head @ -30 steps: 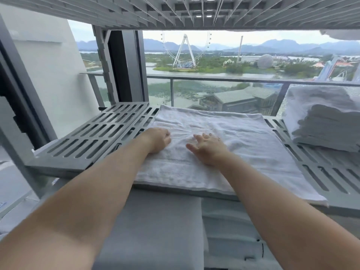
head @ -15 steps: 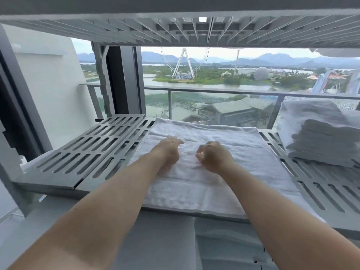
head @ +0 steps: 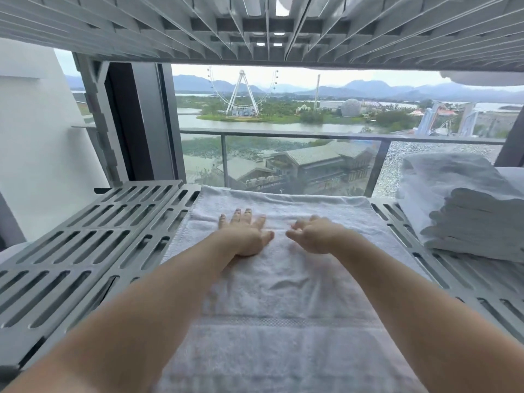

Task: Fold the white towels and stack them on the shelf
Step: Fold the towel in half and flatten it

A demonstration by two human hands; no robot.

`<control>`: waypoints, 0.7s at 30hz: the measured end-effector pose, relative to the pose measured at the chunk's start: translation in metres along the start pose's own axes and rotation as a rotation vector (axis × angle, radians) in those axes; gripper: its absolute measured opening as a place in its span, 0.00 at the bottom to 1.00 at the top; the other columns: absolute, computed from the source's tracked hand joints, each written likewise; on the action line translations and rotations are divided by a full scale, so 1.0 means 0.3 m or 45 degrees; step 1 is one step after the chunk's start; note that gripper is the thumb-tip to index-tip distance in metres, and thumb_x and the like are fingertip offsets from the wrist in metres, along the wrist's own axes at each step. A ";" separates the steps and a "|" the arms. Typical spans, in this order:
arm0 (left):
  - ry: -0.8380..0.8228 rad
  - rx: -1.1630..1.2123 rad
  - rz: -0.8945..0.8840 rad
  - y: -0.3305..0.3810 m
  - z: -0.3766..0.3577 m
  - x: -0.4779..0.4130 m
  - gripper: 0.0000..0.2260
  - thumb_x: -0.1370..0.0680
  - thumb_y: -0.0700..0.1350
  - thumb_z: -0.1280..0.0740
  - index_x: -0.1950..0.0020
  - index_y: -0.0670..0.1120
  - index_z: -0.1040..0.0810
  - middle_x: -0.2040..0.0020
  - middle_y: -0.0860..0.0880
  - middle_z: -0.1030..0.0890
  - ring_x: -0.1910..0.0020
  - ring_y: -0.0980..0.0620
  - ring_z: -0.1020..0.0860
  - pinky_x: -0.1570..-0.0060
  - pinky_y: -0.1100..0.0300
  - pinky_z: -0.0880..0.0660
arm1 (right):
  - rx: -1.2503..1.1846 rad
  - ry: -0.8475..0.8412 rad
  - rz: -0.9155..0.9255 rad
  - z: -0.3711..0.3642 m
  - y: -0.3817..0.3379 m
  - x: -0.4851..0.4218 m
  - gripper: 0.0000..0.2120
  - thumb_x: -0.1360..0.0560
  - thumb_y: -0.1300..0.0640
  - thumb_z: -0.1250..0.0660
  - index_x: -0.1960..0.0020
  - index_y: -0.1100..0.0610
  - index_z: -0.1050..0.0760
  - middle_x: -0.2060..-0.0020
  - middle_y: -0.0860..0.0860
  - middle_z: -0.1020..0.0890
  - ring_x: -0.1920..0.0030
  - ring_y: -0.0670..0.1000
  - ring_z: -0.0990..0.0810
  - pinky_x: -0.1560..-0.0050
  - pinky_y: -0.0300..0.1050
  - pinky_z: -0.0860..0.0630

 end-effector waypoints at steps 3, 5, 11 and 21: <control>0.009 -0.189 0.111 0.018 0.060 -0.019 0.31 0.19 0.67 0.51 0.20 0.54 0.43 0.21 0.44 0.39 0.23 0.42 0.39 0.29 0.40 0.39 | 0.049 0.222 0.051 0.093 0.014 -0.038 0.21 0.18 0.42 0.46 0.40 0.56 0.23 0.38 0.57 0.22 0.39 0.59 0.24 0.39 0.54 0.26; 0.158 -0.363 0.126 0.052 0.143 -0.043 0.24 0.18 0.62 0.48 0.32 0.49 0.27 0.33 0.47 0.24 0.39 0.44 0.24 0.48 0.51 0.29 | 0.054 0.290 0.034 0.113 0.028 -0.064 0.15 0.19 0.48 0.43 0.47 0.57 0.22 0.44 0.56 0.19 0.44 0.58 0.22 0.45 0.51 0.24; 0.513 -0.202 0.105 0.057 0.221 -0.135 0.06 0.20 0.46 0.39 0.54 0.46 0.25 0.56 0.48 0.22 0.60 0.45 0.24 0.65 0.57 0.27 | -0.177 0.693 0.052 0.160 0.057 -0.126 0.13 0.21 0.57 0.37 0.37 0.58 0.24 0.43 0.58 0.24 0.47 0.60 0.20 0.49 0.51 0.23; 0.519 -0.087 0.207 -0.043 0.163 -0.296 0.18 0.16 0.52 0.46 0.40 0.42 0.23 0.42 0.42 0.22 0.49 0.45 0.25 0.55 0.53 0.25 | -0.088 0.796 0.048 0.156 0.099 -0.287 0.14 0.18 0.54 0.40 0.54 0.58 0.18 0.56 0.54 0.20 0.52 0.56 0.19 0.47 0.50 0.24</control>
Point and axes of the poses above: each hand's wrist, its own x-axis away from the middle knuckle, its own z-axis out of the back of the hand, y = z × x, the point moved 6 cm from there along -x, towards the middle knuckle
